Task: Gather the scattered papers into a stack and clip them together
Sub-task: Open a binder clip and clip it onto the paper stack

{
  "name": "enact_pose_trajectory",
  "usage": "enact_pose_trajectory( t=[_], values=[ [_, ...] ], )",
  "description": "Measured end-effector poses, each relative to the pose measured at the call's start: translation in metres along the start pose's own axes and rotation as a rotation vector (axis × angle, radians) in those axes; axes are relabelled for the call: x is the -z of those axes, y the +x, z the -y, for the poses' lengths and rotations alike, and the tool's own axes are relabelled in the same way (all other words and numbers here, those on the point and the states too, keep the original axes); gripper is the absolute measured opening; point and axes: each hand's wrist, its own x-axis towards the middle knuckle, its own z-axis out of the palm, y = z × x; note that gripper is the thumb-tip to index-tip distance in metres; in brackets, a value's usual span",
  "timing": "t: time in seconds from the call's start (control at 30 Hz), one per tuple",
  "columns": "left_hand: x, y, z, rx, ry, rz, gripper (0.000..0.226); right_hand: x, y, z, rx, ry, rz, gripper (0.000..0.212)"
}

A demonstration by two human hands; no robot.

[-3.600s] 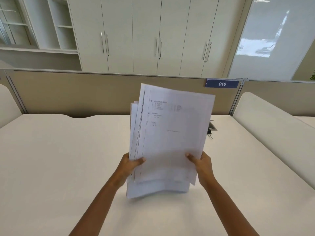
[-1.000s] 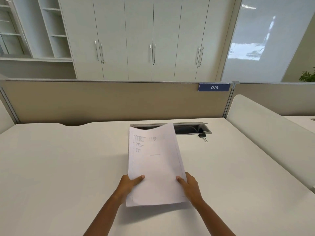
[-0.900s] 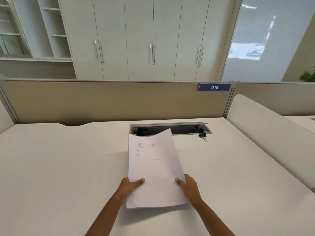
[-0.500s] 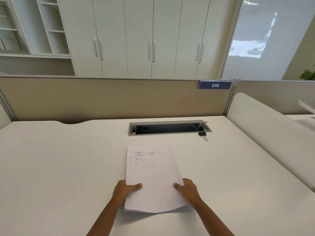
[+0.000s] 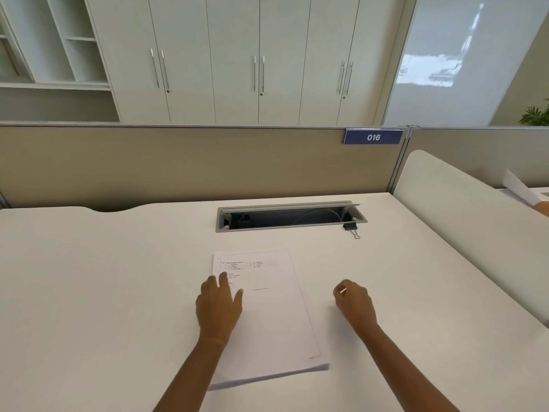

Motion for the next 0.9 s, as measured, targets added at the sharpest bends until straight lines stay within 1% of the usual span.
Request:
enact_pose_trajectory(
  t=[0.07,0.17,0.27,0.37,0.43,0.5,0.53,0.63,0.77,0.9],
  values=[
    [-0.010,0.012,-0.014,-0.043,-0.045,0.008,0.054,0.003,0.016,0.001,-0.006,0.015,-0.039,0.019],
    [-0.018,0.024,-0.042,-0.118,-0.046,0.010,0.055,0.008,0.045,0.002,-0.008,0.033,-0.090,0.021],
    [-0.028,0.036,-0.075,-0.161,-0.162,0.047,0.051,0.013,0.076,0.002,-0.013,0.024,-0.140,0.022],
    [-0.046,0.052,-0.102,-0.257,-0.103,0.059,0.053,0.017,0.105,0.001,-0.021,0.028,-0.182,0.024],
    [-0.057,0.065,-0.122,-0.270,-0.077,0.073,0.057,0.017,0.126,-0.003,-0.024,0.035,-0.209,0.023],
    [-0.063,0.072,-0.139,-0.281,-0.158,0.132,0.059,0.017,0.141,-0.005,-0.024,0.036,-0.234,0.021],
    [-0.071,0.078,-0.147,-0.294,-0.152,0.164,0.059,0.015,0.150,-0.008,-0.027,0.032,-0.241,0.021],
    [-0.089,0.089,-0.162,-0.320,-0.065,0.201,0.058,0.013,0.172,-0.014,-0.018,0.024,-0.248,0.025],
    [-0.111,0.103,-0.175,-0.359,0.013,0.254,0.056,0.007,0.202,-0.021,-0.021,0.027,-0.220,0.023],
    [-0.125,0.110,-0.183,-0.353,0.033,0.314,0.055,0.001,0.222,-0.019,-0.012,0.007,-0.168,0.023]
  ],
)
